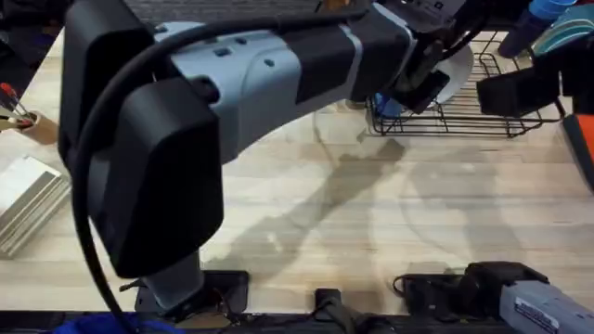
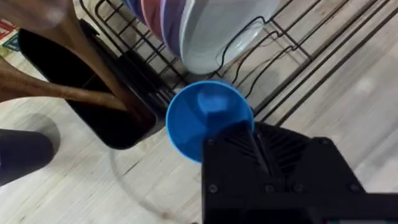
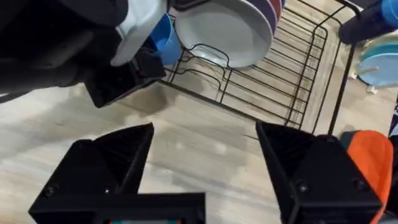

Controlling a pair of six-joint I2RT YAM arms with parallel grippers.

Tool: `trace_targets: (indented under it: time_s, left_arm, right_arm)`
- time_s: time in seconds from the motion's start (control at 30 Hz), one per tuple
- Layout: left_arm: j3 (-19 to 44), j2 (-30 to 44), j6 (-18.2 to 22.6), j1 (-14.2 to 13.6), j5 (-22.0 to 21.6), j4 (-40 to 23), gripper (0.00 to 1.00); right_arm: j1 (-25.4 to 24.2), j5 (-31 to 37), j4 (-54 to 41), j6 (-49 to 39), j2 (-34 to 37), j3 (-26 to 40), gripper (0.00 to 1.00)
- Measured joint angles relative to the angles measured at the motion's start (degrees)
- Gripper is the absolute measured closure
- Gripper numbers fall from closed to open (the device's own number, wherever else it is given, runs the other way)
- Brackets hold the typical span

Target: Pick up the cup on the table and put them onto the rack.

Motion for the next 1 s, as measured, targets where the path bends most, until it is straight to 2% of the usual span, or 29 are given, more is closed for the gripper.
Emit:
trace_targets:
  time_s: [0.63,1.0]
  left_arm:
    - [0.0,0.07,-0.03,0.0,0.01,1.07,0.961]
    - [0.04,2.58,-0.02,0.0,1.06,1.11,0.961]
  right_arm:
    - [0.0,0.0,0.0,-0.21,0.02,0.0,0.005]
    - [0.0,0.0,0.0,-0.21,0.0,0.0,0.005]
